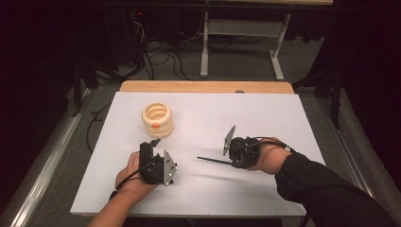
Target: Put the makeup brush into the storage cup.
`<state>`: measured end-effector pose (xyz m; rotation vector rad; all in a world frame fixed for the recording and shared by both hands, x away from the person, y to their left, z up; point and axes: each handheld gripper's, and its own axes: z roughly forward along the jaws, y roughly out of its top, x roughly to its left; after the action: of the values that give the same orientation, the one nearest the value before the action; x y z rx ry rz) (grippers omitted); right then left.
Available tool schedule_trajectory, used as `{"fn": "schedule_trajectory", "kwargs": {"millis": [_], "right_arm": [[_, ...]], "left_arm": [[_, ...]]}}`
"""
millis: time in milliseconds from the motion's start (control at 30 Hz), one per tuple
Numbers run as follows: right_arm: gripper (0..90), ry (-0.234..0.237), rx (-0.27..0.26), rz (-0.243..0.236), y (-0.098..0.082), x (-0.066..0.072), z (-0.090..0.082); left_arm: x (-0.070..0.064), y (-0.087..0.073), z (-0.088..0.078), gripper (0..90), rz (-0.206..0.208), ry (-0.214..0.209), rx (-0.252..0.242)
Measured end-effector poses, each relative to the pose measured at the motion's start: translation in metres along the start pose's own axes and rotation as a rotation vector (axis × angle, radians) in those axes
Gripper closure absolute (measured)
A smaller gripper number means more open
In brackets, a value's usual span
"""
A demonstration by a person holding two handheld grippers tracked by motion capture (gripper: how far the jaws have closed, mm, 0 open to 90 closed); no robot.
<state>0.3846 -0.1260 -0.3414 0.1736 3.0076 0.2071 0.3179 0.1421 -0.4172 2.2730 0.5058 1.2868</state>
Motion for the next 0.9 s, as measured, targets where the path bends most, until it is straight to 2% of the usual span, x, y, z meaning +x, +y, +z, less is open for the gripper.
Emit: {"fn": "schedule_trajectory", "kwargs": {"millis": [67, 100, 200, 233, 267, 600, 733, 767, 800, 900], "right_arm": [[86.4, 0.005, 0.007, 0.001, 0.001, 0.0, 0.0], [86.3, 0.0, 0.009, -0.005, 0.001, -0.001, 0.0], [86.4, 0.003, 0.005, 0.001, 0.002, 0.0, 0.001], [86.3, 0.003, 0.004, -0.01, 0.002, -0.001, 0.001], [86.3, 0.008, 0.016, -0.001, 0.002, -0.001, 0.001], [86.4, 0.011, 0.01, -0.007, 0.008, -0.002, 0.004], [86.4, 0.019, 0.018, -0.011, 0.012, -0.001, 0.006], [86.4, 0.018, 0.006, -0.018, 0.013, -0.002, 0.007], [86.3, 0.023, 0.022, -0.009, 0.015, -0.001, 0.006], [86.3, 0.025, 0.013, -0.023, 0.02, -0.001, 0.007]], "left_arm": [[0.0, 0.0, 0.003, 1.6, 0.015, -0.002, 0.006], [-0.002, 0.0, 0.005, 1.9, 0.039, 0.003, 0.015], [-0.006, 0.0, 0.008, 2.0, 0.067, 0.01, 0.025], [-0.008, 0.0, 0.007, 2.0, 0.083, 0.019, 0.024], [-0.009, 0.0, 0.007, 2.0, 0.089, 0.022, 0.019], [-0.014, 0.003, 0.003, 2.7, 0.134, 0.056, -0.005], [-0.016, 0.004, 0.0, 3.7, 0.166, 0.077, -0.017], [-0.016, 0.005, -0.001, 4.2, 0.175, 0.087, -0.019], [-0.016, 0.005, -0.001, 4.6, 0.18, 0.089, -0.022], [-0.019, 0.006, -0.001, 5.4, 0.221, 0.107, -0.018]]}}
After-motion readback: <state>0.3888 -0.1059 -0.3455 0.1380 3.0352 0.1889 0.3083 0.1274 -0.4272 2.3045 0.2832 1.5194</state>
